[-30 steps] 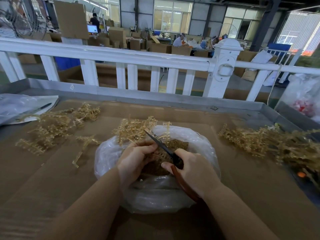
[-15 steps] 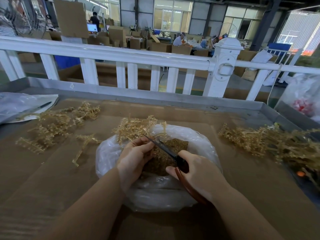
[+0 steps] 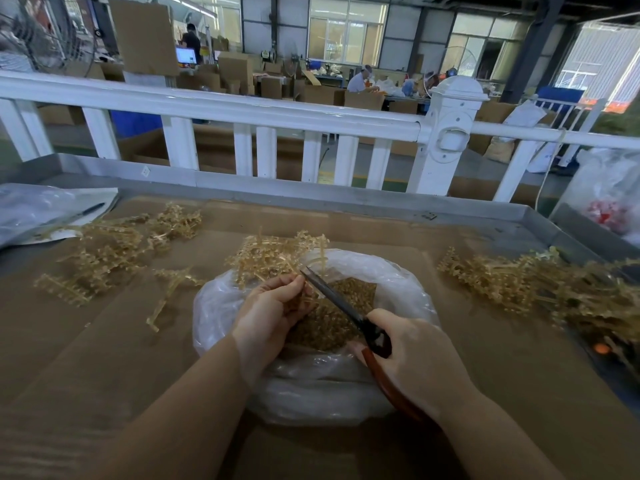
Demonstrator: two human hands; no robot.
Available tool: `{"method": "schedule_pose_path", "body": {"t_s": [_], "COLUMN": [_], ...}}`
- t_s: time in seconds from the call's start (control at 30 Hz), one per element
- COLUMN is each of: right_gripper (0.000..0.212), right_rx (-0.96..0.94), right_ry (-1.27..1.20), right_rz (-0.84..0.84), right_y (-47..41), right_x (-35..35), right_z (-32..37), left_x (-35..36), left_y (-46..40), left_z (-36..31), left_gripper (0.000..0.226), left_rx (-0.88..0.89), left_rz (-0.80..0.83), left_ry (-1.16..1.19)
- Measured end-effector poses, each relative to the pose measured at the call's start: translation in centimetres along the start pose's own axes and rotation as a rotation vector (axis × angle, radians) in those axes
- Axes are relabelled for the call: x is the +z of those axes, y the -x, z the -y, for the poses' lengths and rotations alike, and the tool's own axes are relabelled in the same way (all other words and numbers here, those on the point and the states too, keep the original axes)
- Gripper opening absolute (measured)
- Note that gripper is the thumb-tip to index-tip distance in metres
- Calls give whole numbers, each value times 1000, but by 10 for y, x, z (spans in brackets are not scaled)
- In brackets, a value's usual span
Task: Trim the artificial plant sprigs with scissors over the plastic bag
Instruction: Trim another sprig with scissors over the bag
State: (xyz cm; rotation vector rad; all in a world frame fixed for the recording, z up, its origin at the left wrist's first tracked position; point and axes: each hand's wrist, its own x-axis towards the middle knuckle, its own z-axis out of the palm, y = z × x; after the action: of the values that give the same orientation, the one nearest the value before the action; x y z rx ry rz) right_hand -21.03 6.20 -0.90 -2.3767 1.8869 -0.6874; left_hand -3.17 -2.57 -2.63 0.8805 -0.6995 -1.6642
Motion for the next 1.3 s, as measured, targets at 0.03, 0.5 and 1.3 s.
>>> {"method": "schedule_pose_path", "body": {"t_s": [0.03,0.5,1.3], "right_gripper": [22,29,21], "right_rx": [0,-33,-86], "right_ry": [10,77,184], "right_rz": [8,18,-52], "right_y": [0,4,-2], "right_x": [-1,-5,-4], "right_z": [0,1,-2], "left_x": [0,3,-1], "left_y": [0,3,5], "left_z": [0,-2,-1], "left_gripper": [16,13,8], "left_rx": [-7,-53,-28], "left_rz": [-5,-125,-7], "left_ry": [0,33,-31]}}
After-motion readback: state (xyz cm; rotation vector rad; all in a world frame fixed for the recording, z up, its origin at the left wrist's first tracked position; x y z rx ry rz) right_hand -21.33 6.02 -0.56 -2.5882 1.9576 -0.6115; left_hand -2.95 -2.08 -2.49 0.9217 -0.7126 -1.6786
